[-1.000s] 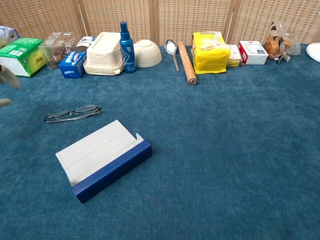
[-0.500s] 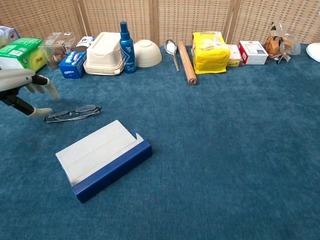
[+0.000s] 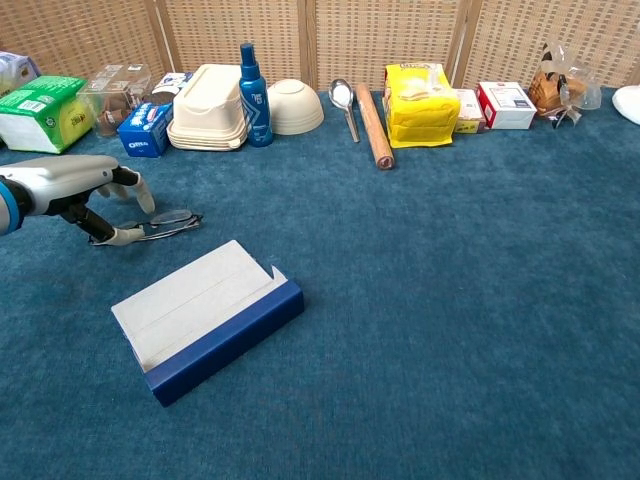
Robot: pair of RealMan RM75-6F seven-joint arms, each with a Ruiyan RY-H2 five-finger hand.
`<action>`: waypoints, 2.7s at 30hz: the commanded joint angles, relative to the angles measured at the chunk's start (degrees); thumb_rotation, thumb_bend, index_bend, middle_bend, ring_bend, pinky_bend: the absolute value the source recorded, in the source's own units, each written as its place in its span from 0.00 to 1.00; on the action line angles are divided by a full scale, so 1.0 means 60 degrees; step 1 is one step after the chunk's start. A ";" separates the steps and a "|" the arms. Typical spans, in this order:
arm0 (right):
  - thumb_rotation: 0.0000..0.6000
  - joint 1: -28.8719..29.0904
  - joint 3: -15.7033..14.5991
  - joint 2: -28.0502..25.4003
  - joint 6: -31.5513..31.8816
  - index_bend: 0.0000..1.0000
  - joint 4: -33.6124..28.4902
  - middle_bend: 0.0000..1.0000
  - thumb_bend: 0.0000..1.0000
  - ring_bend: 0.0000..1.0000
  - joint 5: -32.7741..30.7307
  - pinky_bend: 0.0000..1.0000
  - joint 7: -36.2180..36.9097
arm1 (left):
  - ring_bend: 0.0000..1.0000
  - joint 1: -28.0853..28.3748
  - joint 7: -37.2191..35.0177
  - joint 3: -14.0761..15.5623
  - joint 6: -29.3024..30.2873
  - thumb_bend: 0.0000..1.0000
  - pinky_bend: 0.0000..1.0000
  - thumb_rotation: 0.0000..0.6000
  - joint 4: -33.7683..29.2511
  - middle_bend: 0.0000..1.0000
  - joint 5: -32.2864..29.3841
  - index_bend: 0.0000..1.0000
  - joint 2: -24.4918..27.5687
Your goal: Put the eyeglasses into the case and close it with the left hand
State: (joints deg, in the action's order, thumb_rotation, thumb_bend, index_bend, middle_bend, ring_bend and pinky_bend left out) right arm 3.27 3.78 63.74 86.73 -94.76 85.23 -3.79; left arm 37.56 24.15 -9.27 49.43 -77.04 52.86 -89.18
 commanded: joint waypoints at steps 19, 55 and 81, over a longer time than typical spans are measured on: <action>0.85 -0.0290 0.0089 -0.0036 0.0514 0.18 0.0052 0.31 0.66 0.17 0.0108 0.19 0.0419 | 0.21 0.0252 -0.0069 0.0212 -0.0034 0.41 0.21 0.76 0.0177 0.23 -0.0057 0.50 -0.0133; 0.85 -0.0368 0.0237 -0.0075 0.0599 0.18 -0.0069 0.31 0.66 0.17 0.0098 0.19 0.0685 | 0.23 0.0275 -0.0433 0.0427 0.0357 0.56 0.21 0.85 -0.0884 0.28 0.0665 0.62 0.0682; 0.84 -0.0493 0.0098 0.0003 0.0792 0.17 0.0502 0.31 0.66 0.17 0.0452 0.19 0.1398 | 0.23 0.0113 0.1803 0.1116 0.1787 0.55 0.20 0.85 -0.3800 0.27 0.0001 0.61 0.0573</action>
State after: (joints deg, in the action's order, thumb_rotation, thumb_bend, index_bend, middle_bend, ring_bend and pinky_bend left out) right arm 0.33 4.39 63.74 91.47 -91.77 87.92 4.57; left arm 38.22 34.55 -2.75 59.84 -99.52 53.23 -85.37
